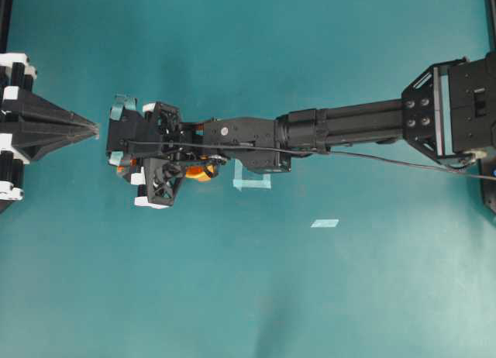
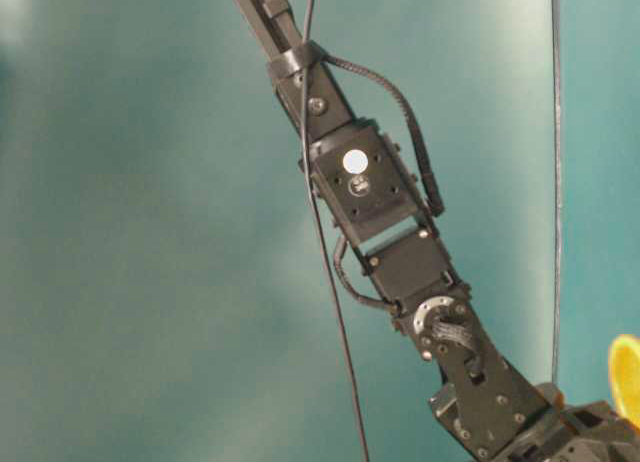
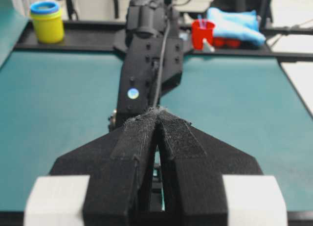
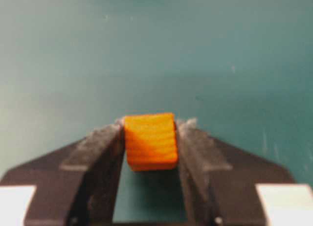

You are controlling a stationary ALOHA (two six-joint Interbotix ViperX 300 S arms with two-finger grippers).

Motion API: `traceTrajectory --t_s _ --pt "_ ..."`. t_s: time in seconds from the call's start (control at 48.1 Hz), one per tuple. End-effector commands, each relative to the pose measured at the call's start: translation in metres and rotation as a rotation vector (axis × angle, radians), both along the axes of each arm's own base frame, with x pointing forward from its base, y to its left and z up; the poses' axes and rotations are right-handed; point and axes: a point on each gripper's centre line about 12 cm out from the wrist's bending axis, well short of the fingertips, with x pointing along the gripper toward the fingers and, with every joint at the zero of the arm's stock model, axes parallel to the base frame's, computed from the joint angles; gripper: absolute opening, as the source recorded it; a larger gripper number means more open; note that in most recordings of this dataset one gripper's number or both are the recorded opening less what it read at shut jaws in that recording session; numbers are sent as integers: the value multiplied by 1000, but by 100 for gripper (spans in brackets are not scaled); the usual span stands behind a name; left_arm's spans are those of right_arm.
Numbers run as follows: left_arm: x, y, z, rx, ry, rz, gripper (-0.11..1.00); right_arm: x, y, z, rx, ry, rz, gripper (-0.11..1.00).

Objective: Move the block toward the cup with right arm.

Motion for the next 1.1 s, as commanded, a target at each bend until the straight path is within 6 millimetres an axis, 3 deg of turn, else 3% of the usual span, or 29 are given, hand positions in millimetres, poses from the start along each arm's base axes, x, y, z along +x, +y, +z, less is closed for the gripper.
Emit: traceTrajectory --t_s 0.0,0.603,0.811,1.082 --pt "3 1 9 1 -20 2 0 5 0 56 -6 -103 1 43" --pt "3 1 9 0 -18 3 0 -6 4 94 -8 -93 9 43" --pt "3 1 10 1 -20 2 0 -17 4 109 -8 -89 9 43" --pt "3 1 10 0 -20 3 0 -48 4 122 -4 -84 3 43"
